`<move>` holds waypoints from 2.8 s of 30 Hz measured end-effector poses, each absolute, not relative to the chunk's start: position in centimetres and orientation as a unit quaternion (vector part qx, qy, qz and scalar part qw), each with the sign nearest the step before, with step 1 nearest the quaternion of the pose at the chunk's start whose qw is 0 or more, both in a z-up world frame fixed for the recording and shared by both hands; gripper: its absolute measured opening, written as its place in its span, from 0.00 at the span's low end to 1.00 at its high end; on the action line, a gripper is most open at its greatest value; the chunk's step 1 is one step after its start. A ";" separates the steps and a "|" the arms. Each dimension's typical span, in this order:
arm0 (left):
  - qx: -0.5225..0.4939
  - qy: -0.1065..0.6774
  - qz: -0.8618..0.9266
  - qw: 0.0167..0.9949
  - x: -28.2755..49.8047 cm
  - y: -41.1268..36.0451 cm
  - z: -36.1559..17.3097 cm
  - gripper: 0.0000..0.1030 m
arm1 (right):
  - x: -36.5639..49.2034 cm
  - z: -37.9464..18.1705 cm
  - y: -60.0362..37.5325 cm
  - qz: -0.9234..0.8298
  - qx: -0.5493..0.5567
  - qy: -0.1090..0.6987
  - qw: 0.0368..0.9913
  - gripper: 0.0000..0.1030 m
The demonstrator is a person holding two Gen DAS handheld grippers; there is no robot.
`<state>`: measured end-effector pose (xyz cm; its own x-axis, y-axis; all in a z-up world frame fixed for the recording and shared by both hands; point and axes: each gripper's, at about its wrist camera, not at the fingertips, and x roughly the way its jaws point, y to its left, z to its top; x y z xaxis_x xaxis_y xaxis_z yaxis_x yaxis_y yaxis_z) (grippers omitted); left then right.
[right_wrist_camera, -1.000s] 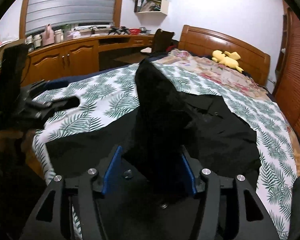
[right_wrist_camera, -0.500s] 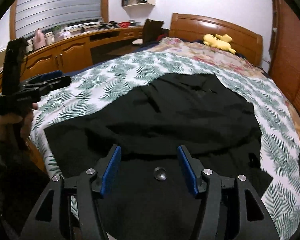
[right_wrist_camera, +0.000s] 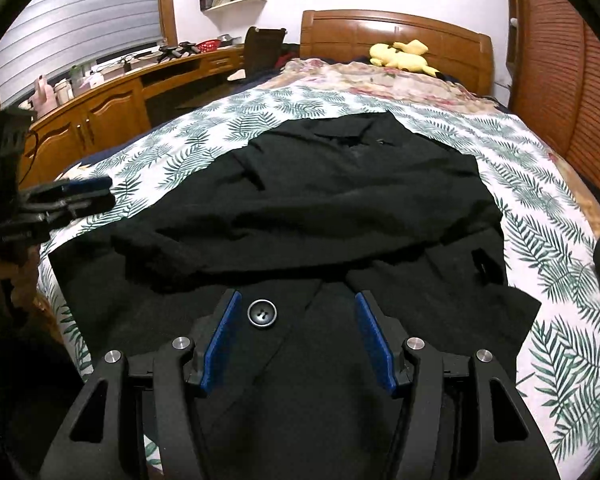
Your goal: Fold large clothes
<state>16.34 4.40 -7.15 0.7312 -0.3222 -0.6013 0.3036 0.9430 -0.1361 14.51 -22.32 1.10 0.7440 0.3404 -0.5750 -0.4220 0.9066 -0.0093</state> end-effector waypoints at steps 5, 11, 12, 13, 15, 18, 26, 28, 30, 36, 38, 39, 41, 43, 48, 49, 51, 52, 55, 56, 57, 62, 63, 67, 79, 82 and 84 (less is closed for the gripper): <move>0.005 0.362 -0.176 0.915 16.3 2.4 -8.8 0.40 | 13.7 0.6 -22.7 0.203 -0.060 0.294 0.932 0.59; 0.016 0.380 -0.181 0.907 15.0 1.5 -9.4 0.08 | 12.9 0.3 -23.4 0.200 -0.057 0.292 0.933 0.59; 0.015 0.377 -0.185 0.907 14.4 1.4 -9.3 0.07 | 12.8 0.3 -23.6 0.200 -0.057 0.292 0.934 0.59; 0.015 0.377 -0.187 0.907 13.9 1.3 -9.2 0.06 | 12.7 0.4 -23.7 0.201 -0.056 0.291 0.934 0.59; 0.016 0.381 -0.190 0.905 13.1 1.1 -9.6 0.06 | 12.7 0.4 -24.3 0.202 -0.054 0.290 0.934 0.59; 0.019 0.393 -0.191 0.899 12.6 0.9 -10.4 0.05 | 12.7 0.5 -24.5 0.204 -0.052 0.288 0.934 0.59; 0.018 0.398 -0.195 0.897 11.5 0.9 -10.7 0.05 | 14.5 1.0 -22.1 0.222 -0.059 0.279 0.932 0.59; 0.015 0.393 -0.194 0.899 11.3 1.2 -10.4 0.05 | 15.4 1.0 -20.9 0.229 -0.058 0.280 0.930 0.59; 0.011 0.388 -0.195 0.901 11.1 1.6 -10.1 0.05 | 16.6 1.0 -19.7 0.238 -0.058 0.282 0.928 0.59; -0.005 0.363 -0.183 0.914 10.5 3.4 -8.7 0.05 | 20.8 0.1 -16.0 0.251 -0.070 0.297 0.919 0.58; -0.008 0.353 -0.169 0.920 10.3 4.3 -8.3 0.05 | 21.9 -0.4 -15.1 0.256 -0.069 0.309 0.914 0.56; -0.010 0.349 -0.161 0.923 10.2 4.7 -8.1 0.05 | 22.3 -0.8 -14.7 0.261 -0.069 0.317 0.909 0.55; -0.013 0.343 -0.146 0.928 10.3 5.7 -8.0 0.05 | 22.9 -1.5 -13.8 0.272 -0.070 0.333 0.900 0.55; -0.016 0.341 -0.127 0.931 10.4 6.6 -7.9 0.05 | 22.9 -2.3 -13.1 0.284 -0.075 0.350 0.890 0.55; -0.032 0.327 -0.105 0.939 10.5 8.6 -7.7 0.72 | 22.2 -3.3 -11.9 0.301 -0.106 0.370 0.872 0.55; -0.039 0.323 -0.106 0.940 10.6 8.8 -7.7 0.77 | 22.1 -3.4 -11.9 0.300 -0.110 0.368 0.873 0.55; -0.038 0.320 -0.098 0.941 10.7 9.0 -7.6 0.77 | 22.1 -3.3 -11.9 0.298 -0.110 0.366 0.874 0.55; -0.034 0.320 -0.093 0.942 10.8 8.9 -7.7 0.77 | 22.0 -3.1 -12.1 0.298 -0.107 0.365 0.875 0.55; -0.029 0.330 -0.090 0.939 11.4 8.5 -8.3 0.77 | 21.2 -2.3 -13.4 0.298 -0.091 0.358 0.880 0.55; -0.028 0.334 -0.089 0.938 11.5 8.4 -8.5 0.77 | 20.8 -2.0 -13.6 0.299 -0.086 0.355 0.882 0.55; -0.027 0.336 -0.087 0.937 11.4 8.4 -8.7 0.77 | 20.2 -1.8 -14.2 0.300 -0.080 0.351 0.884 0.55; -0.026 0.348 -0.075 0.934 10.9 8.0 -9.4 0.77 | 16.3 -1.2 -18.5 0.277 -0.075 0.332 0.899 0.55; -0.022 0.348 -0.071 0.934 10.7 8.0 -9.4 0.77 | 15.6 -1.2 -19.8 0.266 -0.077 0.330 0.903 0.55; -0.016 0.351 -0.062 0.934 9.6 7.7 -9.5 0.77 | 13.3 -1.6 -24.9 0.212 -0.080 0.324 0.919 0.56; 0.003 0.355 -0.056 0.933 8.8 7.1 -8.4 0.77 | 12.7 -3.9 -35.4 0.126 -0.013 0.335 0.934 0.57; 0.005 0.358 -0.050 0.932 9.4 7.1 -8.4 0.77 | 12.5 -4.5 -36.6 0.130 0.003 0.346 0.929 0.57; -0.001 0.361 -0.049 0.931 9.7 7.3 -8.5 0.77 | 12.2 -4.9 -37.3 0.132 0.004 0.350 0.928 0.57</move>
<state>9.70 7.25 -8.49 0.7350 -0.0912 -0.6719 0.0902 0.9953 -0.0365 12.16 -37.31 -4.87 0.7206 0.2465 -0.6480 -0.2416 0.9654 0.0986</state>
